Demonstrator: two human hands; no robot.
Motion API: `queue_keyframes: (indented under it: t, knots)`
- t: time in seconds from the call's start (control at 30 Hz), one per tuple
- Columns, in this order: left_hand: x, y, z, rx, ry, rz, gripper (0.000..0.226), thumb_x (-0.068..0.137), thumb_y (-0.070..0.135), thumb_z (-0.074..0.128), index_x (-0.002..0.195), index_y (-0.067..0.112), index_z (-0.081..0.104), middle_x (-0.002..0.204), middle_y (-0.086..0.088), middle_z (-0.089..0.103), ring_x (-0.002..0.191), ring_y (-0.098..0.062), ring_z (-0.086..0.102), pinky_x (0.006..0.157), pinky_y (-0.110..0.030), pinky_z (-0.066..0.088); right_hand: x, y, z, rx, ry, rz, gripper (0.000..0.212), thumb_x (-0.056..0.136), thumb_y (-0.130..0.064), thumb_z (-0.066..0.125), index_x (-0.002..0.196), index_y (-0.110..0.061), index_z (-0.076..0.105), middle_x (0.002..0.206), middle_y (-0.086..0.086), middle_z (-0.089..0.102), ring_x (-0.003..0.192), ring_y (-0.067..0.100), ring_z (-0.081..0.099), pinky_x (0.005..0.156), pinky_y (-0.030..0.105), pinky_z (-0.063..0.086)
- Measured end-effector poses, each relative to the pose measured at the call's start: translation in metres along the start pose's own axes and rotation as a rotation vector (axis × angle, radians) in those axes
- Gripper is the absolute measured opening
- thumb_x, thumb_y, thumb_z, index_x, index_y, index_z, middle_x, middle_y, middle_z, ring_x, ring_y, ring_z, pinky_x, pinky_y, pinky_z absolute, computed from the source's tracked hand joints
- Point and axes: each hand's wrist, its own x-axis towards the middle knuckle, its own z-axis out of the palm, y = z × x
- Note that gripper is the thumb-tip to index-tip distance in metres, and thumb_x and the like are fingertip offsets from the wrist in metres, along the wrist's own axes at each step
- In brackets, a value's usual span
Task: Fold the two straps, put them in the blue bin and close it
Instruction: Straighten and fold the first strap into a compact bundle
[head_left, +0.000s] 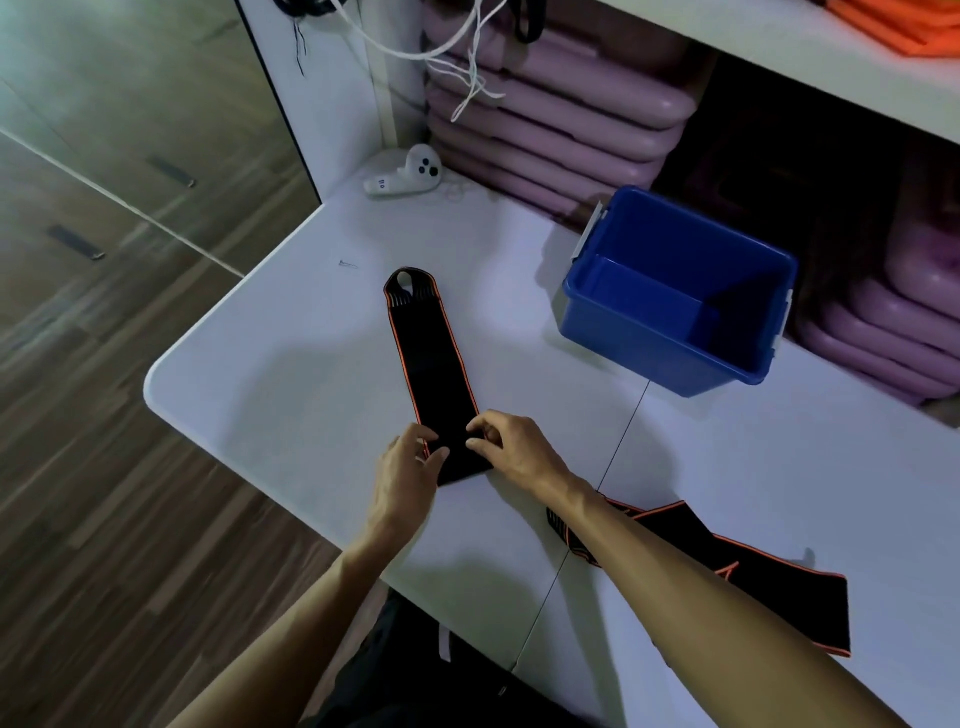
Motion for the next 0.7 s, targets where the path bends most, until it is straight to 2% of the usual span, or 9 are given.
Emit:
queue_keyframes:
  t: [0.1,0.17,0.27,0.33,0.37,0.43,0.53,0.63,0.7]
  knots:
    - [-0.004,-0.003,0.002,0.049,0.014,0.071,0.012,0.088,0.019,0.064,0.098,0.019,0.059,0.099,-0.001,0.049,0.072,-0.016,0.057,0.07,-0.034,0.051,-0.001,0.004,0.002,0.003,-0.002,-0.006,0.024,0.092,-0.024,0.066,0.112,-0.011,0.066,0.079,-0.017,0.054,0.07,-0.003,0.052,0.066,0.005,0.039]
    - [-0.006,-0.004,0.002,0.11,0.027,0.16,0.011,0.088,0.016,0.064,0.098,0.018,0.062,0.1,-0.001,0.052,0.077,-0.018,0.057,0.071,-0.033,0.051,-0.001,0.007,0.005,-0.006,0.019,-0.031,0.023,0.091,-0.026,0.066,0.111,-0.014,0.066,0.092,-0.006,0.059,0.079,0.002,0.054,0.075,0.014,0.044]
    - [-0.007,-0.005,0.0,0.27,0.069,0.359,0.01,0.086,0.012,0.066,0.096,0.014,0.068,0.1,-0.004,0.06,0.088,-0.022,0.055,0.077,-0.027,0.046,-0.004,0.012,0.01,-0.045,0.08,-0.052,0.018,0.09,-0.029,0.067,0.106,-0.022,0.062,0.105,0.0,0.051,0.091,0.013,0.055,0.082,0.023,0.049]
    - [-0.006,-0.009,-0.001,0.352,0.064,0.465,0.014,0.088,0.019,0.065,0.098,0.011,0.069,0.103,-0.006,0.062,0.092,-0.024,0.057,0.08,-0.03,0.049,-0.007,0.013,0.014,-0.115,0.135,-0.11,0.013,0.091,-0.029,0.066,0.103,-0.023,0.064,0.109,0.0,0.051,0.099,0.017,0.053,0.083,0.028,0.051]
    - [-0.008,-0.012,-0.001,0.381,0.034,0.489,0.023,0.088,0.026,0.064,0.102,0.008,0.068,0.107,-0.007,0.062,0.096,-0.025,0.057,0.082,-0.032,0.051,-0.01,0.014,0.014,-0.156,0.16,-0.143,0.013,0.092,-0.029,0.064,0.103,-0.022,0.065,0.112,0.001,0.052,0.102,0.02,0.052,0.082,0.031,0.052]
    - [-0.011,-0.023,-0.001,0.423,-0.052,0.516,0.044,0.083,0.035,0.069,0.113,0.003,0.064,0.116,-0.012,0.059,0.104,-0.027,0.055,0.084,-0.034,0.053,-0.016,0.018,0.014,-0.234,0.156,-0.203,0.024,0.092,-0.034,0.062,0.111,-0.02,0.066,0.121,0.002,0.053,0.104,0.022,0.05,0.084,0.033,0.052]
    - [-0.014,-0.031,0.001,0.432,-0.088,0.529,0.056,0.075,0.027,0.079,0.121,0.002,0.059,0.119,-0.013,0.053,0.104,-0.028,0.053,0.079,-0.037,0.056,-0.024,0.028,0.01,-0.382,0.042,-0.291,0.051,0.086,-0.045,0.063,0.128,-0.018,0.059,0.139,0.002,0.048,0.115,0.025,0.047,0.089,0.036,0.05]
    - [-0.011,-0.031,0.001,0.391,-0.049,0.543,0.05,0.078,0.019,0.077,0.121,0.001,0.059,0.111,-0.013,0.06,0.098,-0.03,0.059,0.077,-0.04,0.057,-0.024,0.029,0.01,-0.481,0.072,-0.356,0.049,0.081,-0.028,0.068,0.127,-0.014,0.059,0.133,0.004,0.056,0.111,0.026,0.05,0.079,0.043,0.054]
    - [-0.008,-0.032,-0.003,0.394,-0.057,0.567,0.046,0.084,0.025,0.068,0.122,0.001,0.059,0.106,-0.012,0.064,0.094,-0.029,0.061,0.077,-0.039,0.056,-0.019,0.026,0.01,-0.459,0.102,-0.371,0.041,0.084,-0.027,0.061,0.121,-0.012,0.063,0.122,0.003,0.064,0.104,0.025,0.054,0.072,0.043,0.055]
